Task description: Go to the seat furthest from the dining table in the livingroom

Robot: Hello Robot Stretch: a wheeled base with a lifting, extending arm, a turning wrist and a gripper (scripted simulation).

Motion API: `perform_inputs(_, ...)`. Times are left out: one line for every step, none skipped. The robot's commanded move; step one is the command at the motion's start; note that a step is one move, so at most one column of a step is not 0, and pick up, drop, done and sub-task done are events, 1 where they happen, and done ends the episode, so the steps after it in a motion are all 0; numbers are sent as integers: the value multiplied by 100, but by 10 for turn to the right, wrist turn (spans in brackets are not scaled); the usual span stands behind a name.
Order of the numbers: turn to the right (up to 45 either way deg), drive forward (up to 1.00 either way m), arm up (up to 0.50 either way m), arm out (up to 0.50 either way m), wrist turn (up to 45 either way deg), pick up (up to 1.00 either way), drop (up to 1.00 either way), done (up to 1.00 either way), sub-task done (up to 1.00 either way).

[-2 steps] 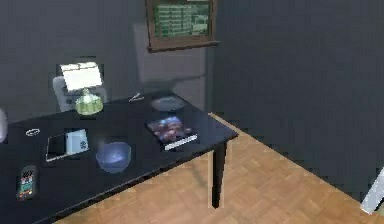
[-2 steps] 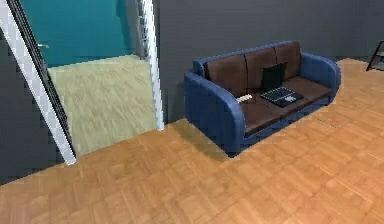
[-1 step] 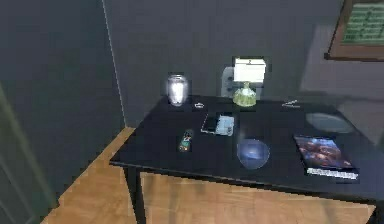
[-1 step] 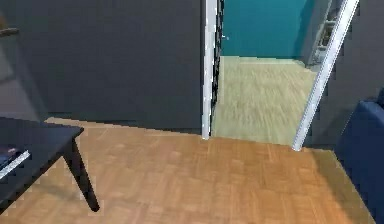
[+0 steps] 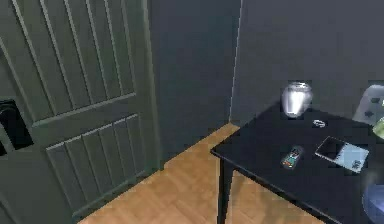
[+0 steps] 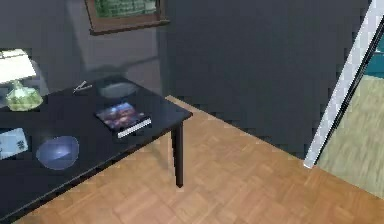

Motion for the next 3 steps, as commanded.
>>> perform_inputs(0,60,0,0,0,0,0,0,0)
perform_inputs(0,45,0,0,0,0,0,0,0)
perform_inputs(-60,0,0,0,0,0,0,0,0)
